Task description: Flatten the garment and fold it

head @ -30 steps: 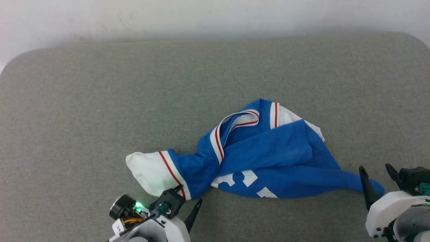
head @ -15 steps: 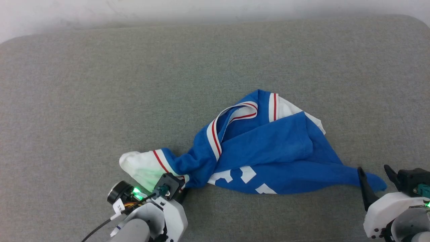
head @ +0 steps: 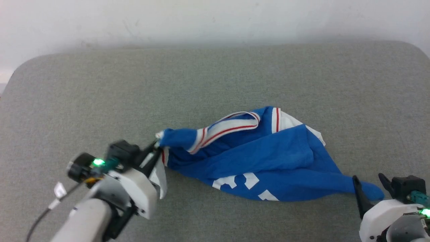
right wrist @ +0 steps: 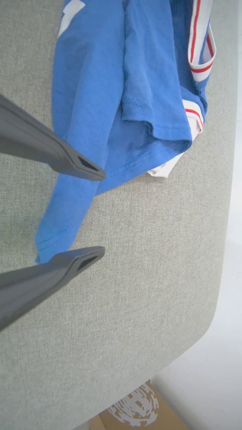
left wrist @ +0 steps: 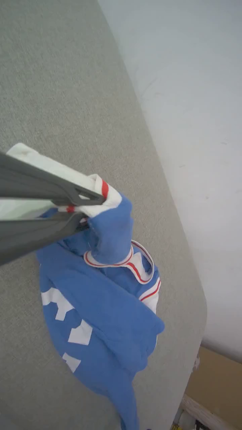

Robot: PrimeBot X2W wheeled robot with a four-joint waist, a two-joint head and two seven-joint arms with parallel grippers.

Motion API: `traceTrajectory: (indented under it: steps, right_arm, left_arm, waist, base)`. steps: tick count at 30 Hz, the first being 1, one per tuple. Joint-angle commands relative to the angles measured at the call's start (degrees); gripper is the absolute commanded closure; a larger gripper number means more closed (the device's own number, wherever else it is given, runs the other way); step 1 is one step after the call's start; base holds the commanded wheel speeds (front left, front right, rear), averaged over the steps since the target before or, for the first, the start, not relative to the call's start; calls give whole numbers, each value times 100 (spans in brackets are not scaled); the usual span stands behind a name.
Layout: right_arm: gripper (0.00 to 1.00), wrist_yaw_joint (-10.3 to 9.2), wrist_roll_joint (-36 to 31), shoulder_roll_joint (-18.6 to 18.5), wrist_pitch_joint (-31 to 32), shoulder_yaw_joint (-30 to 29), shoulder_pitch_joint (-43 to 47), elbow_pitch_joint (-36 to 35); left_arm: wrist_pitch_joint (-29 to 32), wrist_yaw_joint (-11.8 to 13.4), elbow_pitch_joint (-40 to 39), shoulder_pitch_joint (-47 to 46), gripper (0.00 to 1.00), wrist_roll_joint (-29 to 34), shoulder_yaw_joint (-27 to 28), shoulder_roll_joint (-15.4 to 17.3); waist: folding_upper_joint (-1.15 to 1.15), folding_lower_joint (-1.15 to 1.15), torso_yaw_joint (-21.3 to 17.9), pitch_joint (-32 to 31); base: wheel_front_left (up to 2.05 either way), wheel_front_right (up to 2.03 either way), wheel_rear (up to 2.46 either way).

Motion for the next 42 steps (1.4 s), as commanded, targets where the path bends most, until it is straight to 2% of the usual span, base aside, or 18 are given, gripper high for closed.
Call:
traceTrajectory:
  steps: [1, 4, 6, 9, 14, 18, 19, 20, 22, 25, 32, 37, 42]
  right_arm:
    - [0, -12, -15, 24, -45, 54, -32, -22]
    - [0, -12, -24, 44, -105, 133, -112, -37]
    - [0, -12, -21, 62, -160, 200, -181, -32]
    - [0, -12, -8, 94, -208, 268, -268, -34]
    - [0, -12, 14, 150, -316, 452, -505, -22]
    - [0, -12, 28, 168, -403, 550, -630, 38]
    - [0, -12, 29, 171, -421, 564, -647, 56]
    - [0, -12, 32, 171, -437, 575, -659, 75]
    - [0, -12, 37, 168, -462, 589, -674, 112]
    - [0, -12, 47, 126, -497, 616, -665, 146]
    - [0, -12, 120, -74, -402, 659, -541, 129]
    - [0, -12, 304, -224, -217, 767, -397, 54]
    - [0, -12, 532, -441, 48, 1106, -261, -28]
  left_arm:
    - [214, 116, -269, -52, 100, -162, 256, 193]
    - [634, 257, -463, -247, 100, -287, 605, 509]
    - [978, 265, -362, -413, 100, -350, 729, 712]
    - [1235, 287, -202, -625, 100, -426, 841, 822]
    - [1828, 260, 714, -1262, 100, -526, 975, 1049]
    - [2143, 262, 1609, -1721, 100, -690, 1005, 944]
    - [2041, 336, 1769, -1848, 40, -648, 1034, 913]
    - [1896, 475, 1919, -1958, 0, -583, 1078, 868]
    - [1609, 679, 2199, -2119, 0, -465, 1112, 776]
    - [1009, 830, 2476, -2268, 0, -275, 1085, 653]
    - [-40, 730, 2783, -2097, 0, -132, 863, 337]
    - [-1019, 677, 2376, -1689, 0, -63, 733, 100]
    - [-1814, 1003, 1685, -989, 0, 113, 704, -48]
  waist:
    - [0, 1, -132, 56]
    - [0, 1, -313, 231]
    - [0, 1, -445, 369]
    - [0, 1, -590, 526]
    - [0, 1, -934, 898]
    - [0, 1, -1084, 1056]
    - [0, 1, -1099, 1074]
    - [0, 1, -1106, 1083]
    - [0, 1, -1086, 1062]
    - [0, 1, -983, 946]
    - [0, 1, -519, 457]
    - [0, 1, -107, 101]
    - [0, 1, 224, -164]
  base:
    - [0, 0, 0]
    - [0, 0, 0]
    - [0, 0, 0]
    - [0, 0, 0]
    - [0, 0, 0]
    - [0, 0, 0]
    - [0, 0, 0]
    - [0, 0, 0]
    - [0, 0, 0]
    - [0, 0, 0]
    - [0, 0, 0]
    - [0, 0, 0]
    - [0, 0, 0]
